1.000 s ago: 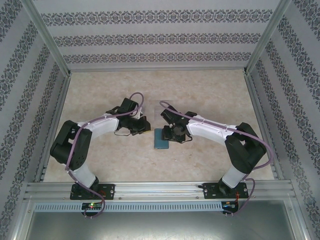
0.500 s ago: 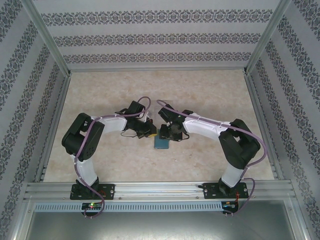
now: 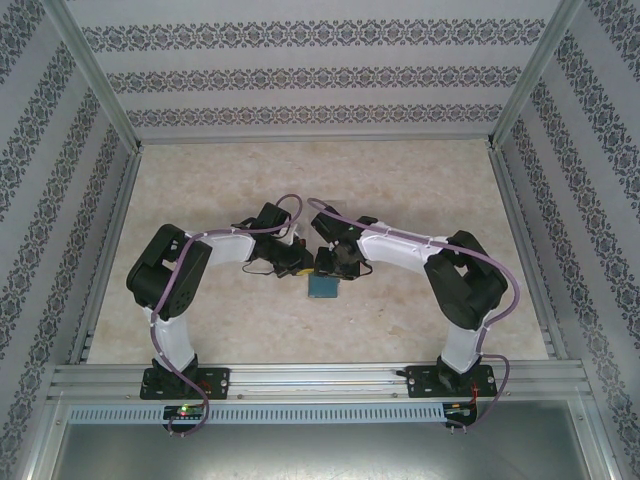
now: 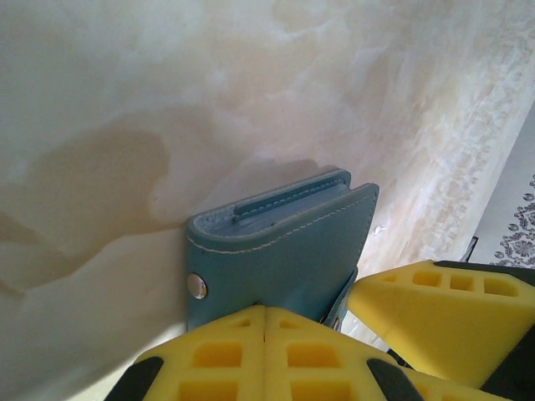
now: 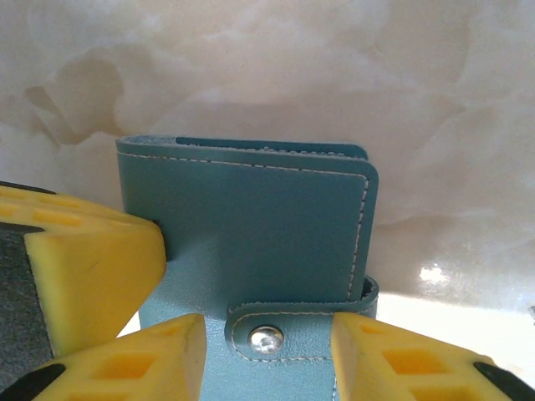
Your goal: Take the credit cards out of the card holder
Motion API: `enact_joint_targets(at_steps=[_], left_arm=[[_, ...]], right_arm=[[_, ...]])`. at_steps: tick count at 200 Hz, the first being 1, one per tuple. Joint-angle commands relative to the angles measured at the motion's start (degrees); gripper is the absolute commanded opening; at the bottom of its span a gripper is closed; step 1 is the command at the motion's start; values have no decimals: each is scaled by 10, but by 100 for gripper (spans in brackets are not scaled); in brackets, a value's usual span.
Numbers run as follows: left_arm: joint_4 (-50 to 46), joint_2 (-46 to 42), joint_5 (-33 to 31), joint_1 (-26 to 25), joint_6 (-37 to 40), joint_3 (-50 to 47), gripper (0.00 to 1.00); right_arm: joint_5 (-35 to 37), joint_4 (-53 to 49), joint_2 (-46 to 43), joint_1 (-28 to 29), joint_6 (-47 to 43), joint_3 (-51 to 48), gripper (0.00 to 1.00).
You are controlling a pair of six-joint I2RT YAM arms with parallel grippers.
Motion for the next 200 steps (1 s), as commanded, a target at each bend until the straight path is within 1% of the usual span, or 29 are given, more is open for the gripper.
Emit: enact_joint_targets(at_steps=[1,61,177,200], left_arm=[[23,12,4,-6,-5,-11,0],[21,14,1,-5,-2,-13,0],[7,16,-14,-4,6,-17,0],[3,17,-18,-2,5,-18,0]], right_arm=[[26,-22,32,10,-9,10,43],[68,-53,45,21,-16,21,37],[95,-62,12,21,-21,14,18],[99,-65,2,16,-23,10,16]])
